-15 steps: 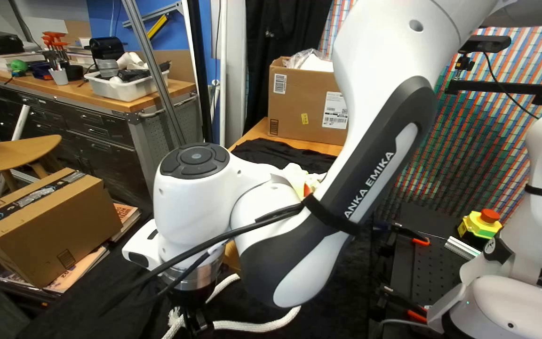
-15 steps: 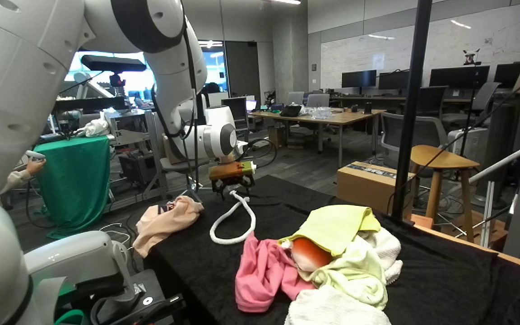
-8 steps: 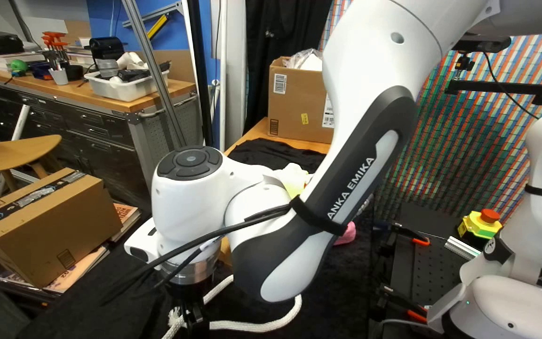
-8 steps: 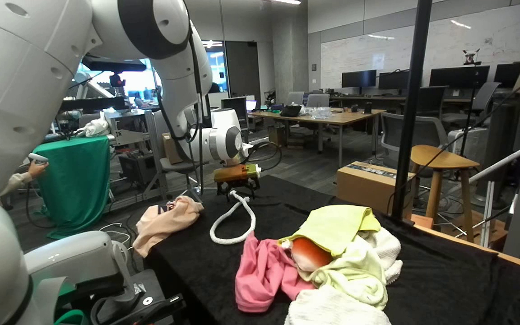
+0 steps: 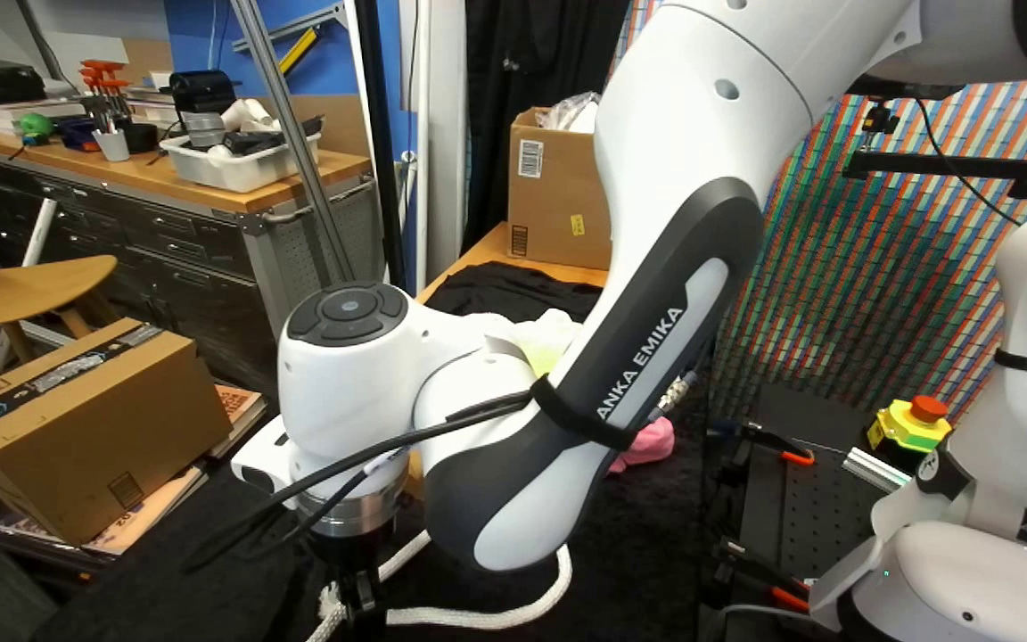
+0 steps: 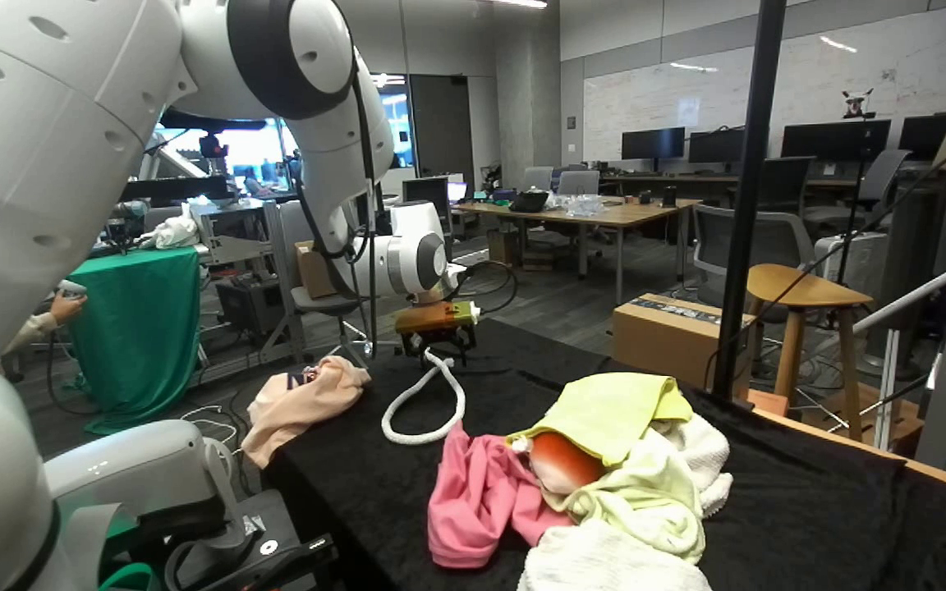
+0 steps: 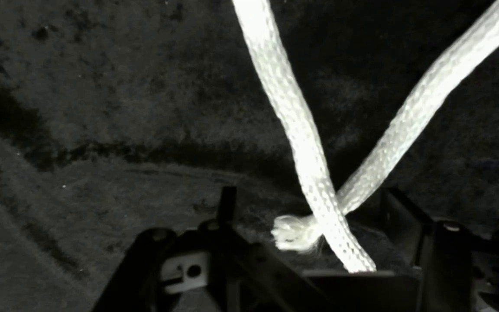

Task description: Pile up all the things on the table on the white shirt

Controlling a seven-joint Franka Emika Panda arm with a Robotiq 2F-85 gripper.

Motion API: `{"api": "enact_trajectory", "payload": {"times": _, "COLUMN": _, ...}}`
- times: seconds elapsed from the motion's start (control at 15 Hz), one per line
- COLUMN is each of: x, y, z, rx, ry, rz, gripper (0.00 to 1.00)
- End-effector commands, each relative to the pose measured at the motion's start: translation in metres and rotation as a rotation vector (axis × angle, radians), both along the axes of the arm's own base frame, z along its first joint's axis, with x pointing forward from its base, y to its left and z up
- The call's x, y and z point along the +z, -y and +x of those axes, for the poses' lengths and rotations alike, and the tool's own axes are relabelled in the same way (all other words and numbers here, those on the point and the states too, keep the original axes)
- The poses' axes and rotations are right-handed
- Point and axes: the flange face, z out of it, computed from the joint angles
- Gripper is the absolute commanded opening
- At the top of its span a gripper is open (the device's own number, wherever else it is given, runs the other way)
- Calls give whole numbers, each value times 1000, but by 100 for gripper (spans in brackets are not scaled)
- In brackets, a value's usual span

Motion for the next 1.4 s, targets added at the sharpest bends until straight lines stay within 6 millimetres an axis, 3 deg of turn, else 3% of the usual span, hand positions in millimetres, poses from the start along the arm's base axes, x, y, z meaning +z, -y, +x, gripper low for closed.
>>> {"api": "enact_trajectory", "payload": {"times": 0.0, "x": 4, "y": -4, "z": 7, "rx": -12, "ry": 10, "rz": -5, "gripper": 56}}
{"api": "enact_trajectory", "payload": {"times": 0.4, "x": 3, "y": -4, "z": 9, "rx": -21, "ry": 9, "rz": -6, "gripper": 8}}
{"api": "enact_trajectory", "payload": {"times": 0.47, "x": 6, "y": -3, "z": 8, "rx": -24, "ry": 10, "rz": -6, "gripper": 4}}
{"api": "enact_trajectory", "payload": {"times": 0.6, "x": 10, "y": -3, "z": 8, "rx": -31, "ry": 11, "rz": -9, "gripper": 2}}
{"api": "enact_trajectory", "payload": {"times": 0.8, "x": 25, "y": 0, "z": 4, "rx": -42, "ry": 18, "rz": -19, "gripper": 6}}
{"api": "enact_trajectory", "payload": {"times": 1.13, "x": 73, "y": 15, "z": -4, "rx": -83, "ry": 53, "rz": -3, "gripper": 6}}
{"api": "enact_trajectory", "payload": {"times": 1.33, "x": 108, "y": 39, "z": -7, "rx": -178, "ry": 133, "rz": 18, "gripper": 5}}
